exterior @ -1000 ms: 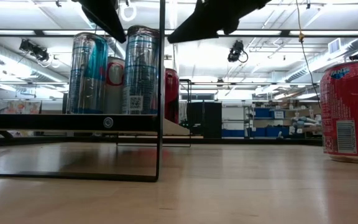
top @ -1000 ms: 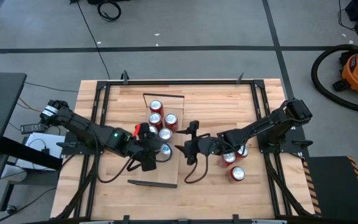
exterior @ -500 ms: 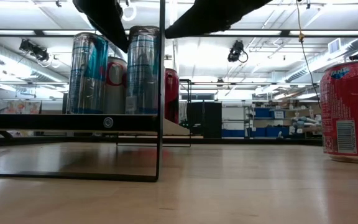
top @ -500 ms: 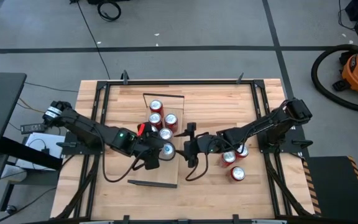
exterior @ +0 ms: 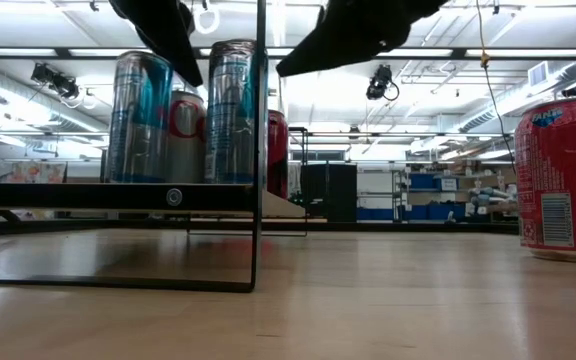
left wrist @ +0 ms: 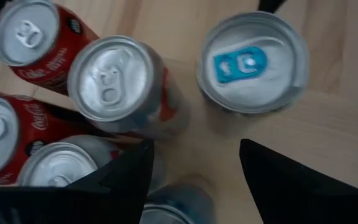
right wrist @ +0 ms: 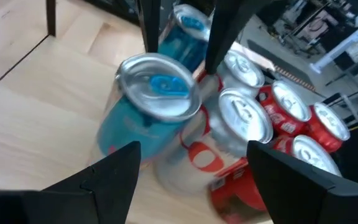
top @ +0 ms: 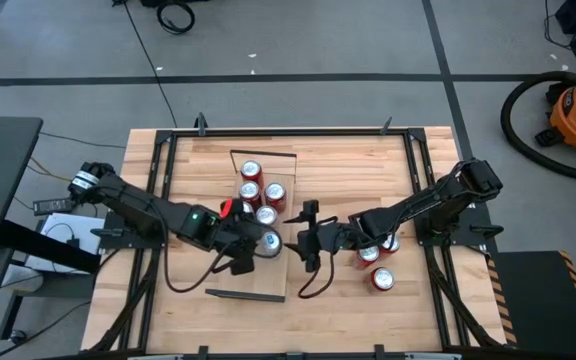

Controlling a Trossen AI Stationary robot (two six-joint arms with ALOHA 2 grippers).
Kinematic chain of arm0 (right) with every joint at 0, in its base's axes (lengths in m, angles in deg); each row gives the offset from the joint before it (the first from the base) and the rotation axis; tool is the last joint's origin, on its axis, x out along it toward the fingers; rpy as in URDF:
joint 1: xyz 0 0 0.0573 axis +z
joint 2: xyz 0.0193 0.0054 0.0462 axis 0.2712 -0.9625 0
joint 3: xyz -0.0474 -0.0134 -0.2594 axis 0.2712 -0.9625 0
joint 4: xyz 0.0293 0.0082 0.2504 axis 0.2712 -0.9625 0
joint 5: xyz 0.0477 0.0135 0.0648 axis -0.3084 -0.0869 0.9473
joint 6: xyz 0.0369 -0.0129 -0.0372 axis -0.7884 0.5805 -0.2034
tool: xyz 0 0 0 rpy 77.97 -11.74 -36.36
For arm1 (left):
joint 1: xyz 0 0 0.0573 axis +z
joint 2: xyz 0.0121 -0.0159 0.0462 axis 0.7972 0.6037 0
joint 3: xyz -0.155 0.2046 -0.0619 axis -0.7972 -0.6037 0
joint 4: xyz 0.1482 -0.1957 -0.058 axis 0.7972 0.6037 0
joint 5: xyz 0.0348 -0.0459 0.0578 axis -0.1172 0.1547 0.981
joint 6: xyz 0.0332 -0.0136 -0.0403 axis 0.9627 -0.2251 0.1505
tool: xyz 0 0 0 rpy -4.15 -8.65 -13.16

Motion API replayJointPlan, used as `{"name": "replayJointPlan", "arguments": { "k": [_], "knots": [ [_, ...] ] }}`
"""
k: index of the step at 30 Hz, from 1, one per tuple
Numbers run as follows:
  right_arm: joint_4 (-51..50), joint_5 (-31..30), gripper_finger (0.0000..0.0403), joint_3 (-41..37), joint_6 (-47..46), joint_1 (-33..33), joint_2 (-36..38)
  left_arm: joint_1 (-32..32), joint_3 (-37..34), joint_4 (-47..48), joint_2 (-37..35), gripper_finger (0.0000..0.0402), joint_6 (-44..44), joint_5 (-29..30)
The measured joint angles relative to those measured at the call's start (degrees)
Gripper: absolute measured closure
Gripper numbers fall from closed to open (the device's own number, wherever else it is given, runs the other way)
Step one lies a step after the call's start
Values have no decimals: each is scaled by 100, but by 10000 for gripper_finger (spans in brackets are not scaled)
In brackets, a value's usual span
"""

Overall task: Place canned beverage on shelf
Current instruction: Put the blue soda can on the shelf aligned with the blue soda can

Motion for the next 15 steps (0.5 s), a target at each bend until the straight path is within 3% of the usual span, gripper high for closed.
{"name": "replayJointPlan", "arguments": {
  "k": [5, 15],
  "knots": [
    [16, 388, 99, -131, -394, -38, 0, -75, 1, -7, 0, 153, -2, -40],
    [456, 224, 99, -557, -584, -55, -4, -103, 369, -60, 0, 153, 424, 106]
  ]
}}
